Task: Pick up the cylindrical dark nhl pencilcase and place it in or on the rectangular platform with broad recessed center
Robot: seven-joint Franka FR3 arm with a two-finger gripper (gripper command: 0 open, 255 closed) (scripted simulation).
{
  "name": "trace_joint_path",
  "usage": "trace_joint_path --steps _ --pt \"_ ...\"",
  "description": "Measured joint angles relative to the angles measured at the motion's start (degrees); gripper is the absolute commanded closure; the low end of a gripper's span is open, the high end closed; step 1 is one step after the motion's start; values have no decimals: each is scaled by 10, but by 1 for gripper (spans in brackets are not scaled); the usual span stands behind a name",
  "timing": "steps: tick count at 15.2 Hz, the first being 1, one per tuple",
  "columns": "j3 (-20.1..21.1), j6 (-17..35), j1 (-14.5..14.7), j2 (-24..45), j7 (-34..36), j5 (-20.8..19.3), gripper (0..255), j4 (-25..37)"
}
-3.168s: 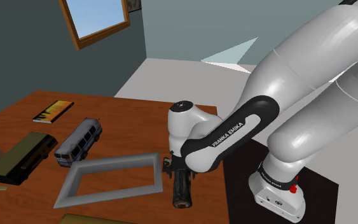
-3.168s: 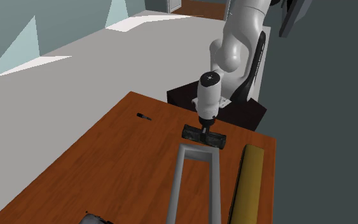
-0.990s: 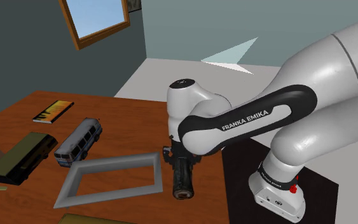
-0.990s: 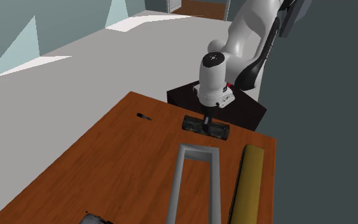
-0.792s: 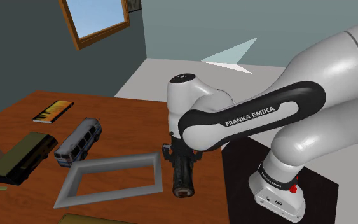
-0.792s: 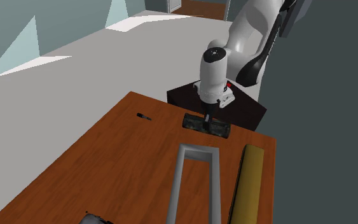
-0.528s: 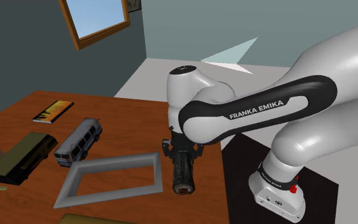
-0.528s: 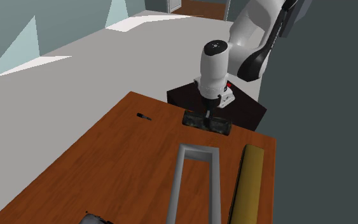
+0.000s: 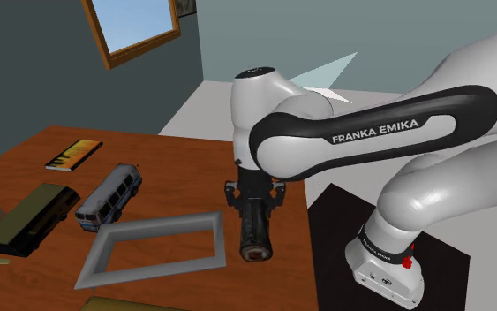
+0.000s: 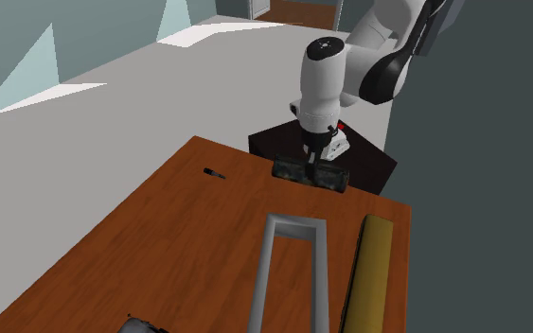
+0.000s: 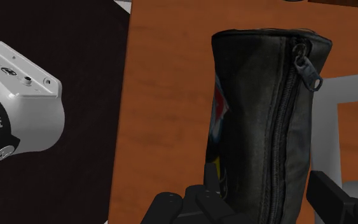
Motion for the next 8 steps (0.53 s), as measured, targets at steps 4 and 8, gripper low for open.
trace_joint_path --steps 4,8 --pt "10 -9 -18 25 13 -15 255 39" --pt "73 13 -72 114 59 -55 255 117"
